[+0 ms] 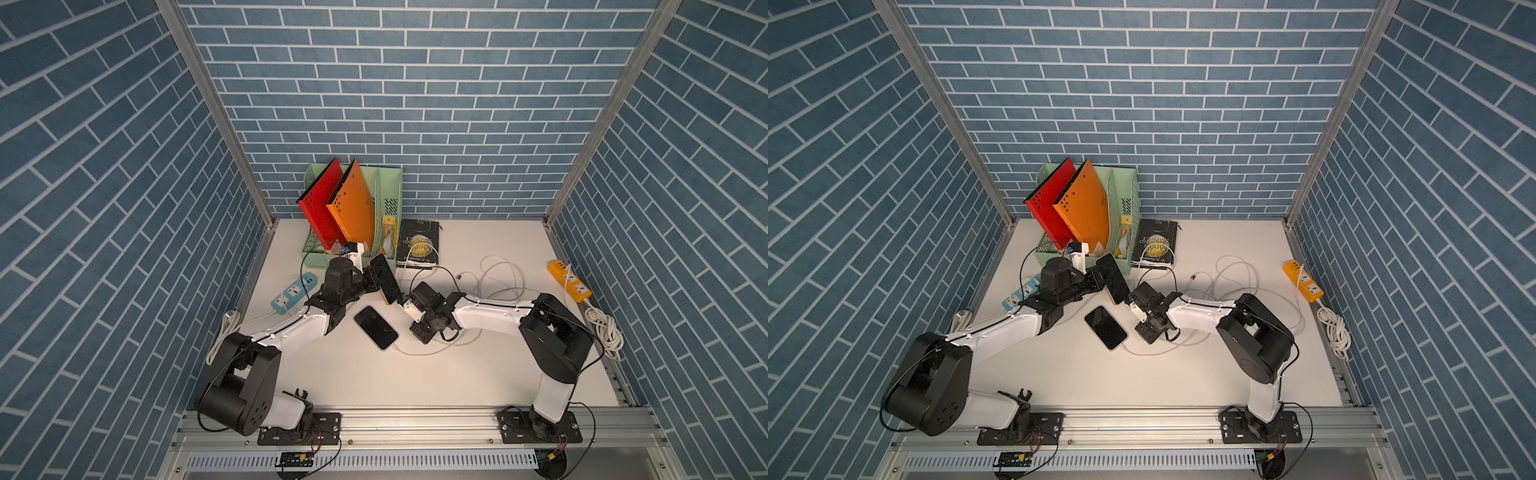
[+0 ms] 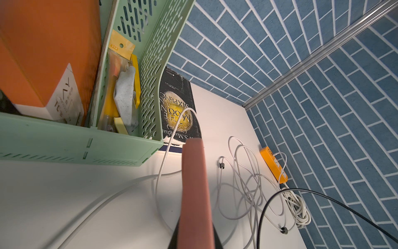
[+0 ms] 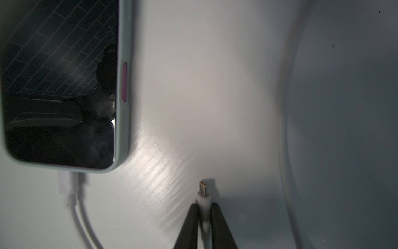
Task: Plug the charging cable into the phone
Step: Pick up the charging cable from the center of the board.
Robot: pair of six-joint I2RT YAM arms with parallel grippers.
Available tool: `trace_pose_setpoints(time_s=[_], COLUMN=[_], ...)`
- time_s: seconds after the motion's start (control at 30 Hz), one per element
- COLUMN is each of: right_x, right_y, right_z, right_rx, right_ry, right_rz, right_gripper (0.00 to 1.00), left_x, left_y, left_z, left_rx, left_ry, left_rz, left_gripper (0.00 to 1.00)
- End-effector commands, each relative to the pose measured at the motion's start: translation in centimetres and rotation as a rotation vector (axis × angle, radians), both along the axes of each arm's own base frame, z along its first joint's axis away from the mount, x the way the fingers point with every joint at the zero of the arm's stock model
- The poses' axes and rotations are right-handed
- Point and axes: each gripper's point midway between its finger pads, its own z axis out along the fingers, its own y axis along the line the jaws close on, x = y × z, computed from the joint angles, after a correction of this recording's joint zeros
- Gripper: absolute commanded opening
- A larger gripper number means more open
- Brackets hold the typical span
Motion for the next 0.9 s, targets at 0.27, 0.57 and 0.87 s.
trace_pose_setpoints(time_s=[0.27,0.57,0.87], right_x=[-0.3,3.2,1.8], right_y=[-2.2,0.1,0.1], right_z=[-2.1,9.3,22.7], right_rx=[-0.081,0.39,0.875], right_ry=[0.002,-0.176,-0.347], right_rz=[-0.023,-0.082,0.017], right_gripper=[0.0,0.0,0.0], left_x=[0.5,-0.2,-2.5], left_y=[0.1,-0.6,-1.1], left_z=[1.5,3.0,6.5], left_rx=[-0.018,-0.09,-0.195], left_ry=[-0.066,-0.114,-0.215], left_rz=[-0.004,-0.064,-0.137], left_gripper=[0.0,0.0,0.0])
